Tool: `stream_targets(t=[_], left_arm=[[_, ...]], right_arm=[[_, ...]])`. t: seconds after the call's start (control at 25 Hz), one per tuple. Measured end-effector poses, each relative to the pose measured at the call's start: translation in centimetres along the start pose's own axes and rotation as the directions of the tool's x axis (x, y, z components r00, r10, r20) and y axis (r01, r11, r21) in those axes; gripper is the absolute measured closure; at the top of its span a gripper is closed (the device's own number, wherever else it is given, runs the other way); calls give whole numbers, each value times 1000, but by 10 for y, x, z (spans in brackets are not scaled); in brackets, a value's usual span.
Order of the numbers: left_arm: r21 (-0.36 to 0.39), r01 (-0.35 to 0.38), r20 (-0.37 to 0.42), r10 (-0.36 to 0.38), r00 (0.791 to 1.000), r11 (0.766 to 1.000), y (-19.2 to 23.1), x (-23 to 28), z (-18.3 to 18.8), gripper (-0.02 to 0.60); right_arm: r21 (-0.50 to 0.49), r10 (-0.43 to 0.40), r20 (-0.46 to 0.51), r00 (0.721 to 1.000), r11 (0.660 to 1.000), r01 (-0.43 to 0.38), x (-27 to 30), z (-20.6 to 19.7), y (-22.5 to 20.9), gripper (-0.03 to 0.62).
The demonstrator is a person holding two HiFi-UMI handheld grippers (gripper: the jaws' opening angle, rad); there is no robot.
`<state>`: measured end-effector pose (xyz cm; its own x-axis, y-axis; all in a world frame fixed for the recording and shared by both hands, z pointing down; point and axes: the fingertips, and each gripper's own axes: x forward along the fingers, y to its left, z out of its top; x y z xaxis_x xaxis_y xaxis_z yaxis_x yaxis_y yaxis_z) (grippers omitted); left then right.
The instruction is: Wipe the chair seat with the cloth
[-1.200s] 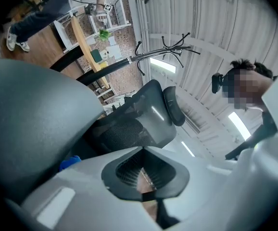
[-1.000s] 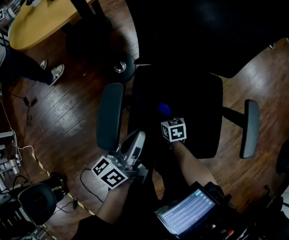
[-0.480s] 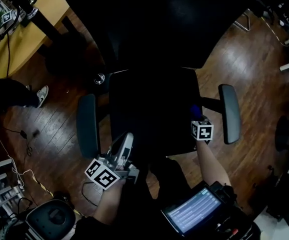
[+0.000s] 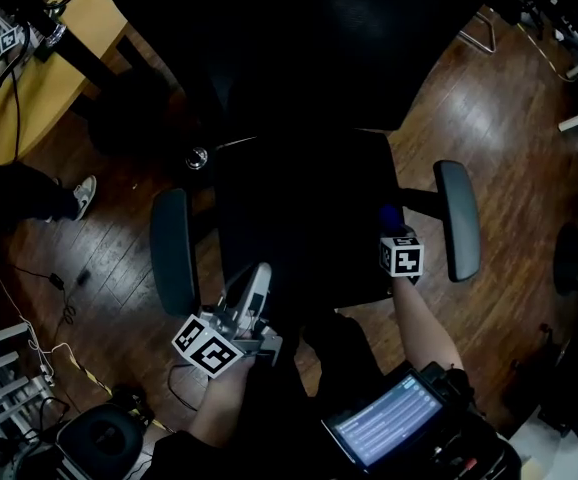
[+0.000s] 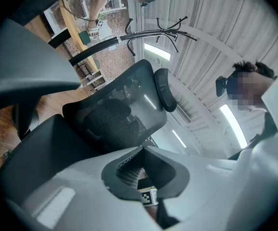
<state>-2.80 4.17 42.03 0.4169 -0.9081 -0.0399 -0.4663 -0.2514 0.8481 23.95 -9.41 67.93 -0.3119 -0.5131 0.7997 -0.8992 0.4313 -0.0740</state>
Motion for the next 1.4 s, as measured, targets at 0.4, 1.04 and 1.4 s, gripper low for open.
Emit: stream_targets(t=[0.4,1.04,1.4], left_arm=[[0,-50,94,50,994,999,11,-34,24,588],[-12,-131,188,131,973,991,29,-83,50,588],[-2,-76,104,76,992,997,21,-55,35,588]], right_arm=[[-38,185,30,982,982,-184,13,22,124,545],[-158,551,-85,830,815,-557,10,-38,380,545],[-147,428,-62,902,890,-432,15,-40,295,545]])
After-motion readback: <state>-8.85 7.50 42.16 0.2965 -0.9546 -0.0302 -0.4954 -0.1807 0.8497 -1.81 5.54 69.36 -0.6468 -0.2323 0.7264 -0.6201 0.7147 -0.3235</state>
